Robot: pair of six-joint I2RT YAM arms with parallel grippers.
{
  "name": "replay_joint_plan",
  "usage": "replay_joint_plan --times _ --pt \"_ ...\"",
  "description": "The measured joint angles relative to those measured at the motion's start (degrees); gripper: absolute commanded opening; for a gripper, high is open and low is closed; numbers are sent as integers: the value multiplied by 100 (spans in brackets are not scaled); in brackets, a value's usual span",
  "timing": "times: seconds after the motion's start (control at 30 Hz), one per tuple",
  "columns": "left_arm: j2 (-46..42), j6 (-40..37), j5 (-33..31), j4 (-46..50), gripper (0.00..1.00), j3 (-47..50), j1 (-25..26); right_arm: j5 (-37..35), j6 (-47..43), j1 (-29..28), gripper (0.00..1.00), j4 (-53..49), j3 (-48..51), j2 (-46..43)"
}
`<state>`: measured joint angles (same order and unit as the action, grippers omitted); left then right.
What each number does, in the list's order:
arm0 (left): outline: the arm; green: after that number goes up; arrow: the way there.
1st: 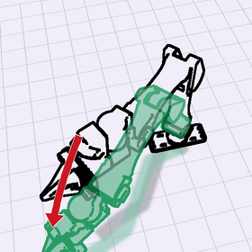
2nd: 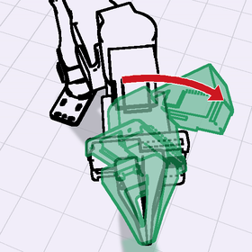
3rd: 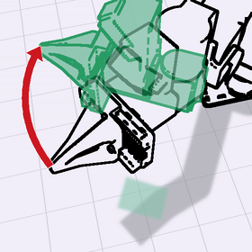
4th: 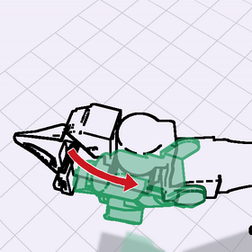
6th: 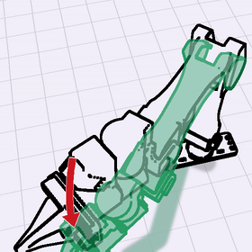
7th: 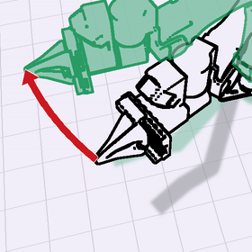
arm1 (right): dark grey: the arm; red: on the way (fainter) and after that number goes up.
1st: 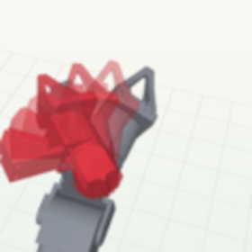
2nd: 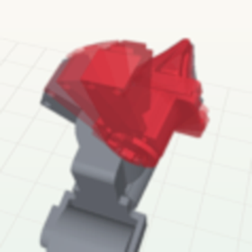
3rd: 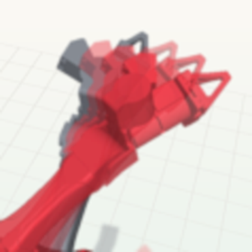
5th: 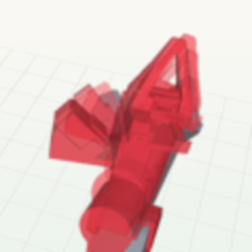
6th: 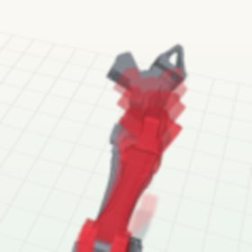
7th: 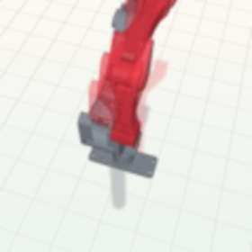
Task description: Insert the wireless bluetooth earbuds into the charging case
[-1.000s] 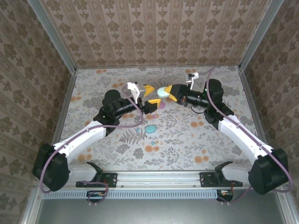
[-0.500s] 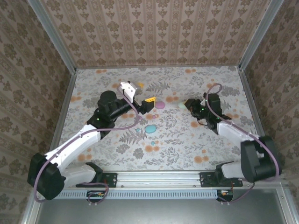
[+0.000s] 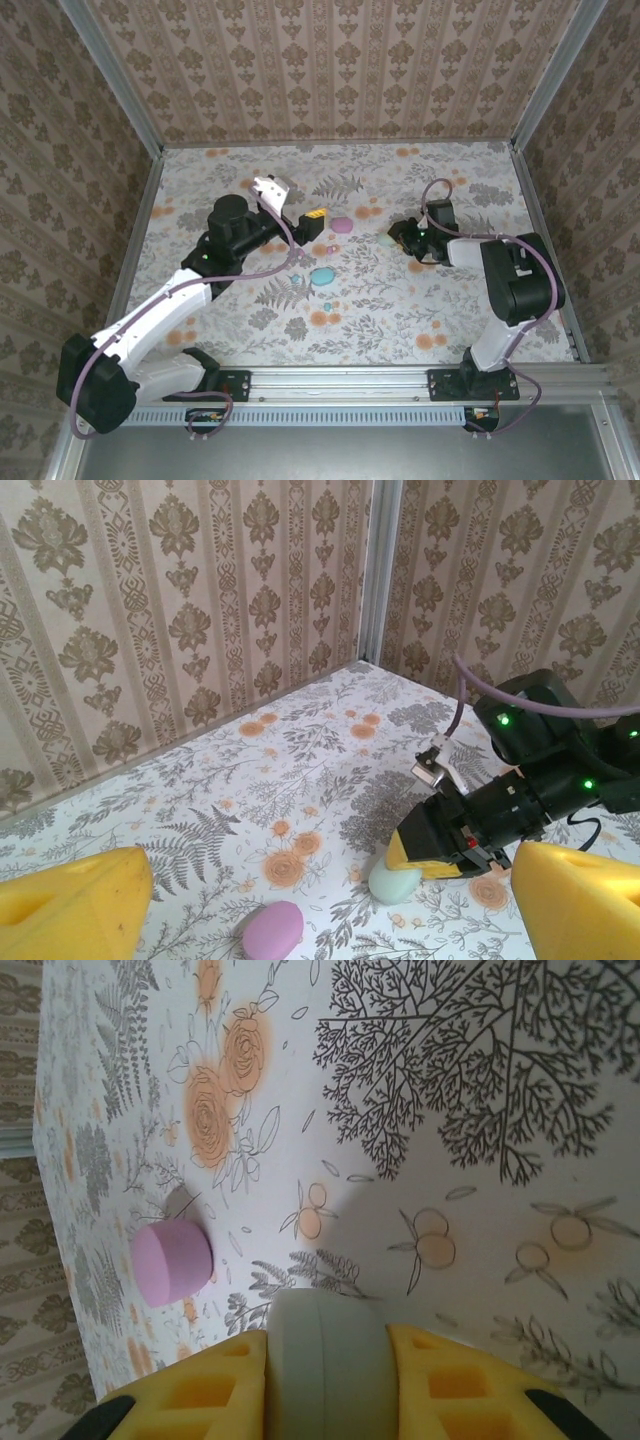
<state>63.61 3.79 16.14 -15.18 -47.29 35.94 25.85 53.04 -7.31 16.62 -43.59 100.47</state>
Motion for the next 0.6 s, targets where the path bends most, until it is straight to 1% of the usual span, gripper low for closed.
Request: replay_joint_plan --times 0.17,0.37,0.43,0.6 --pt "-48 0 -66 2 93 0 -37 232 -160 70 31 85 -216 267" --pt "-48 0 -101 4 93 0 -42 317 -356 127 43 31 -240 302" --pt "-48 0 -103 4 93 0 -42 310 -435 144 47 -85 -249 299" --pt "-48 0 -103 4 93 0 -42 234 -662 160 52 -520 -308 181"
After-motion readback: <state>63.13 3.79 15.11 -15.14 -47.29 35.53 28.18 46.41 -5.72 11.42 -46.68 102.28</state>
